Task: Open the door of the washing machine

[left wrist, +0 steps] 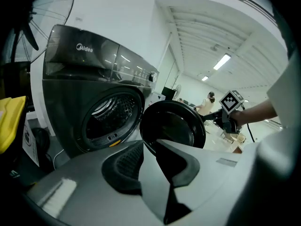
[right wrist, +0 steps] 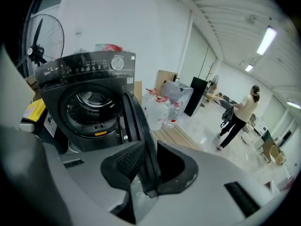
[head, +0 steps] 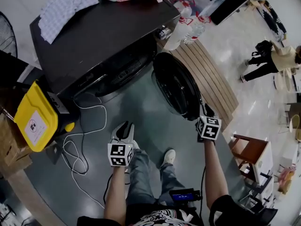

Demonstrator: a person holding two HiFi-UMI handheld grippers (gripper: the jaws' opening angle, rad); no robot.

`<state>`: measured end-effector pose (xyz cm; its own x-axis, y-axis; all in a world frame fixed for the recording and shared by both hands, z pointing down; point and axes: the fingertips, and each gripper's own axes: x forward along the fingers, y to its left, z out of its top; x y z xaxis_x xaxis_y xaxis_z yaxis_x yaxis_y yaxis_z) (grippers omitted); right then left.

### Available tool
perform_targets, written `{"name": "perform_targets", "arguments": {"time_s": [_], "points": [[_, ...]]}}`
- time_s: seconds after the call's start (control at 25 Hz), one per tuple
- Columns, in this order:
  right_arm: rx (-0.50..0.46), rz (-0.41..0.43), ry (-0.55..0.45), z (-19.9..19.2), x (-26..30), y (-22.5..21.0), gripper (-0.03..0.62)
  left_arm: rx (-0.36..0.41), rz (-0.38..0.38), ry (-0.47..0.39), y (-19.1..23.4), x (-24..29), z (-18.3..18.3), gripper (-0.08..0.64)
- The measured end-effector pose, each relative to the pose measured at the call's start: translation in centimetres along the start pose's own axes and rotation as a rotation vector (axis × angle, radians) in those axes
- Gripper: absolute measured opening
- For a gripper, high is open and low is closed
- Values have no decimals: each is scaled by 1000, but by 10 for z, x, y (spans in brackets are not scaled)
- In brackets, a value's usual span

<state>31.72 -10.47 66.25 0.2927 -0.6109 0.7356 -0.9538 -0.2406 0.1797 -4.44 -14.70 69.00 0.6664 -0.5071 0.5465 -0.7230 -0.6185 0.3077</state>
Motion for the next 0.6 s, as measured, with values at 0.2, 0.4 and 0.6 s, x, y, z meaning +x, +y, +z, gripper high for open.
{"name": "perform_targets", "arguments": {"time_s": [0.2,0.4,0.6], "points": [[35,159,-132,16,-58,26,3,7,67,-111,-26,-38,40,81],[-15,421,-246,9,-168,53,3,-60,163,-224,-101,-108,68,2],[-4,577,-357,2,-283,33,3,-105,270,-319,-198,-178,73,0]]}}
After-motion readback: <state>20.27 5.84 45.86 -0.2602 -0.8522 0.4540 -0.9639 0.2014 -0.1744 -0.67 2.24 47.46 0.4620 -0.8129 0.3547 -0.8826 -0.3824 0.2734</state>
